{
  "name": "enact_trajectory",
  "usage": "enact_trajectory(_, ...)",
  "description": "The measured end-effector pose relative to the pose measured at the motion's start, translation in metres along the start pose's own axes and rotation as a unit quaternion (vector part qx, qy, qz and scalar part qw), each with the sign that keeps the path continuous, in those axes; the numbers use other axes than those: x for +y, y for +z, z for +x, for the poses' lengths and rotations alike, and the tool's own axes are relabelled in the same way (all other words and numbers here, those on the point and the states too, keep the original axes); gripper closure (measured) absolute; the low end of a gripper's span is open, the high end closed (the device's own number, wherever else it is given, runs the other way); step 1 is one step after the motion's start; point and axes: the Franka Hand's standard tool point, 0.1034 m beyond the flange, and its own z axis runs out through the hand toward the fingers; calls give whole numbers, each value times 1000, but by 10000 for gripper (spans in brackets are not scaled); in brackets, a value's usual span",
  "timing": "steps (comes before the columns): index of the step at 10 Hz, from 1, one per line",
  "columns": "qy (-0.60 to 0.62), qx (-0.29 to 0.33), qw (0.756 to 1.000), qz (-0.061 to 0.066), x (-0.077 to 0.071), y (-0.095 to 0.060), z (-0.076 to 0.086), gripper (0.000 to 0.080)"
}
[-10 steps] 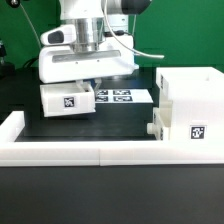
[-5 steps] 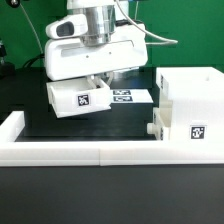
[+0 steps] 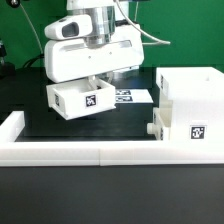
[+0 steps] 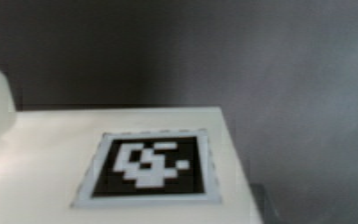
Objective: Assemble drawer
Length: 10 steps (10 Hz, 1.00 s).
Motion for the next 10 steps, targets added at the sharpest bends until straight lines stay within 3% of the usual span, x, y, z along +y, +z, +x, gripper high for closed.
enact_trajectory(2, -132, -1, 991, -13, 9, -5, 15, 757)
enact_trajectory(5, -270, -10, 963, -13, 23, -13, 32, 757)
enact_trajectory(8, -366, -15, 931, -12, 26, -13, 32, 757)
enact_trajectory(10, -372, -15, 928, -11, 26, -12, 31, 757)
